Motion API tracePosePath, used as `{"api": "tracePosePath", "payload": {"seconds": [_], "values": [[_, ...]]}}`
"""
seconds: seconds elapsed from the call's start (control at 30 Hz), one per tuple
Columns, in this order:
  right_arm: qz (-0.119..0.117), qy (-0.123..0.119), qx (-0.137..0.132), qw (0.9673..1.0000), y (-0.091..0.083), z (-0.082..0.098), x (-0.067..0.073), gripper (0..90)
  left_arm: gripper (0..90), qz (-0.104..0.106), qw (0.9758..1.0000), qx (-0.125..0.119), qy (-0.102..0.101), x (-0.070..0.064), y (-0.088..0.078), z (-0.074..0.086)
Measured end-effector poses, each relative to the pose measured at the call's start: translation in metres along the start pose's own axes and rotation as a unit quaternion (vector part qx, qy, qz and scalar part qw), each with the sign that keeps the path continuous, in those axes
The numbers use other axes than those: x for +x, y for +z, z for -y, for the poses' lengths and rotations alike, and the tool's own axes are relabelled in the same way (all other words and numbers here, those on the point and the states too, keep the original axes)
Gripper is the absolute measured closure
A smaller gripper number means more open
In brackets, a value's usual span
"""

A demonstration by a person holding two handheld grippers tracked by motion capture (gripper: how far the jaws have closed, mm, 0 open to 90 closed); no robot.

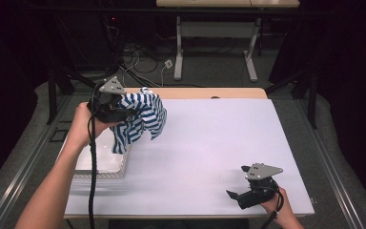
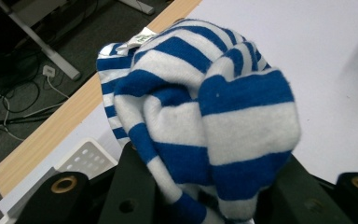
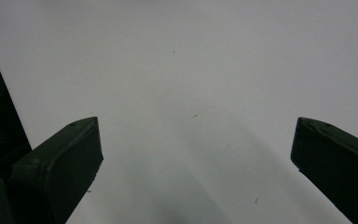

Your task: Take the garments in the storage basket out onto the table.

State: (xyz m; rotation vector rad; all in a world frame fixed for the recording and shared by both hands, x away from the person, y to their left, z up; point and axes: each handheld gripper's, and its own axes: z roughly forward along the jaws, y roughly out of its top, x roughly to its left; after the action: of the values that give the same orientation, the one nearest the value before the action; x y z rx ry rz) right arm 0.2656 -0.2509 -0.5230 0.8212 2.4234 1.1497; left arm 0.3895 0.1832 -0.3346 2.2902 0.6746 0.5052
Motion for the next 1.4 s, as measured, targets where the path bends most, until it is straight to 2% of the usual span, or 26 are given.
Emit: {"api": "tracePosePath", "payload": {"seconds": [0.7, 0.87, 1.4], "values": [[0.003, 0.002, -0.006, 1.0000, -0.001, 0.000, 0.001, 2.0, 72.2, 0.030, 0.9994, -0.013, 0.014, -0.018, 0.026, -0.007], [0.003, 0.000, -0.002, 1.0000, -0.002, 0.000, 0.001, 2.1, 72.2, 0.039, 0.9991, -0.009, 0.011, -0.022, 0.033, -0.008], [0.006, -0.003, -0.003, 1.0000, -0.002, 0.000, 0.000, 2.3, 72.2, 0.054, 0.9982, -0.001, 0.024, -0.031, 0.054, -0.011]]}}
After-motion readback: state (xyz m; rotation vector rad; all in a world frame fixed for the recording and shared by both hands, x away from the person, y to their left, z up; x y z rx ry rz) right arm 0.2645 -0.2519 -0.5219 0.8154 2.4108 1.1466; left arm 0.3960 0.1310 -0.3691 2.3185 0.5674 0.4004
